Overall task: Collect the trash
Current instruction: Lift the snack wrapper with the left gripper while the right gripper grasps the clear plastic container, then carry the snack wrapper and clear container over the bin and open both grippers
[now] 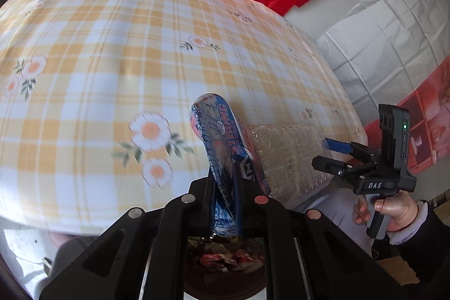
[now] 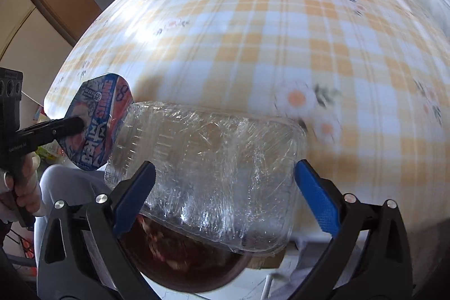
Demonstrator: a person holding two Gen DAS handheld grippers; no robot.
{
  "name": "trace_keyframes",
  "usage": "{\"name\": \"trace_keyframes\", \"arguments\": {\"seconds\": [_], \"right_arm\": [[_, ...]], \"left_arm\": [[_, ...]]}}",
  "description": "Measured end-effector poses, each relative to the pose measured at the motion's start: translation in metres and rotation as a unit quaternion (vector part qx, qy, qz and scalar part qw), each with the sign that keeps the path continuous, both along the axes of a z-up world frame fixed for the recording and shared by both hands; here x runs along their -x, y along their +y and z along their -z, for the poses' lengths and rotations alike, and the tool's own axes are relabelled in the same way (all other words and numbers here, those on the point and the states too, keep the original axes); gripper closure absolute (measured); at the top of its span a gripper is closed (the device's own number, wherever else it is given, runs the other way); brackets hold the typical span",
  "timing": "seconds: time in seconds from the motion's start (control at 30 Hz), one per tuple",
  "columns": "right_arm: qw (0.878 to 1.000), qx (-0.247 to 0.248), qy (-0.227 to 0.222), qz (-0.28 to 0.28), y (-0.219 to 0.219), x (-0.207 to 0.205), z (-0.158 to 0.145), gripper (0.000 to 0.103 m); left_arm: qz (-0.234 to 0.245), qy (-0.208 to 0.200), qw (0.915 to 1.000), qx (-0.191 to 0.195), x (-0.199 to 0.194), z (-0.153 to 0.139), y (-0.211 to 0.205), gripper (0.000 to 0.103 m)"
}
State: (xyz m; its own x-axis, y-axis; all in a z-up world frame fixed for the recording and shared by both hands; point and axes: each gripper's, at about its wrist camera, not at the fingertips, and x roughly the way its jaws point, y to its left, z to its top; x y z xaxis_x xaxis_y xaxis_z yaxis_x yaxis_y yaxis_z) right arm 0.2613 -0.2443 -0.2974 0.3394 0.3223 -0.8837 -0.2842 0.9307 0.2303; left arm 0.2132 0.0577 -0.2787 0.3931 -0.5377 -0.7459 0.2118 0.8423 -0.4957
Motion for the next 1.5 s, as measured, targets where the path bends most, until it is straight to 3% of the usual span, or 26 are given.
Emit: {"name": "trace_keyframes", "arguments": {"seconds": [0.17,0.3,0.37,0.47,0.63,0.67,0.8,0.93,1.03,1.3,1.5], "right_arm": [[0.997,0.062,-0.042,0.0,0.002,0.028,-0.007,0.006],[0.987,0.109,-0.103,-0.065,0.029,0.053,-0.018,0.006],[0.974,0.147,-0.119,-0.122,0.052,0.068,-0.013,0.006],[0.941,0.237,-0.15,-0.19,0.085,0.085,0.005,0.006],[0.895,0.336,-0.183,-0.229,0.108,0.088,0.036,0.006],[0.892,0.342,-0.186,-0.229,0.108,0.087,0.037,0.006],[0.925,0.273,-0.171,-0.203,0.097,0.077,0.009,0.024],[0.945,0.206,-0.185,-0.176,0.082,0.072,-0.032,0.048],[0.959,0.15,-0.193,-0.144,0.066,0.069,-0.063,0.056],[0.974,0.051,-0.201,-0.095,0.038,0.079,-0.115,0.087],[0.974,0.008,-0.207,-0.09,0.031,0.102,-0.136,0.089]], "left_arm": [[-0.029,-0.01,0.9995,-0.001,0.017,0.003,-0.002,0.094],[-0.058,-0.011,0.9983,0.007,0.017,0.003,0.003,0.096],[-0.062,-0.014,0.998,0.004,0.018,0.002,0.004,0.097],[-0.069,-0.019,0.9975,-0.001,0.017,-0.003,0.007,0.098],[-0.082,-0.024,0.9963,0.001,0.019,-0.007,0.016,0.098],[-0.084,-0.026,0.9961,0.001,0.02,-0.009,0.018,0.098],[-0.086,-0.039,0.9956,-0.001,0.029,-0.018,0.024,0.098],[-0.093,-0.063,0.9937,0.001,0.044,-0.036,0.032,0.098],[-0.099,-0.086,0.9913,0.0,0.057,-0.049,0.035,0.098],[-0.106,-0.137,0.9848,0.004,0.099,-0.082,0.032,0.098],[-0.106,-0.143,0.9839,0.014,0.122,-0.09,0.031,0.098]]}}
